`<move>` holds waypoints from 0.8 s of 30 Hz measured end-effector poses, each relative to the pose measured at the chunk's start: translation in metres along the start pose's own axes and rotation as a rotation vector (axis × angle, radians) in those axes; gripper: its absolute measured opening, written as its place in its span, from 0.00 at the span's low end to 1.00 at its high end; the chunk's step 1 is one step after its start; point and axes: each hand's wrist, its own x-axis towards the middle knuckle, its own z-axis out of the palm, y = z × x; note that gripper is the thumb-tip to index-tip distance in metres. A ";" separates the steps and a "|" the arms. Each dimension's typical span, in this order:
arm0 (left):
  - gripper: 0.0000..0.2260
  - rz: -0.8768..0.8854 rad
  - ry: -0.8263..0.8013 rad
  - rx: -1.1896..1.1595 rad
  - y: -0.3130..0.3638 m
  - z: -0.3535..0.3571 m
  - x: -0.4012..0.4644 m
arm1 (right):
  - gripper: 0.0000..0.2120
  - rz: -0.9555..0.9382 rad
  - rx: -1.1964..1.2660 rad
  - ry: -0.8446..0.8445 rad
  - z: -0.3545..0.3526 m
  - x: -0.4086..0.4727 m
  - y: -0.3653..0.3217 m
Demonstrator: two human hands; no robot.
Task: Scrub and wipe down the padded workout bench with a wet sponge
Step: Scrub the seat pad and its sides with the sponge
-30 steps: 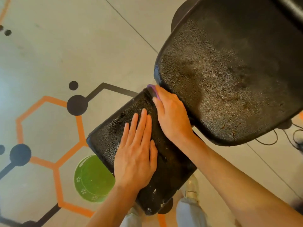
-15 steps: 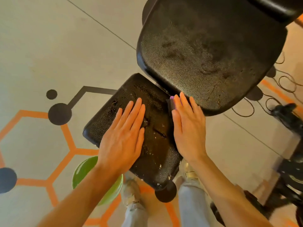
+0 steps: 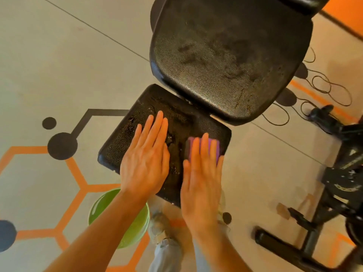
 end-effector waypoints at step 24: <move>0.24 0.000 0.042 0.000 0.002 -0.001 -0.001 | 0.25 -0.051 0.072 0.023 0.002 -0.050 -0.003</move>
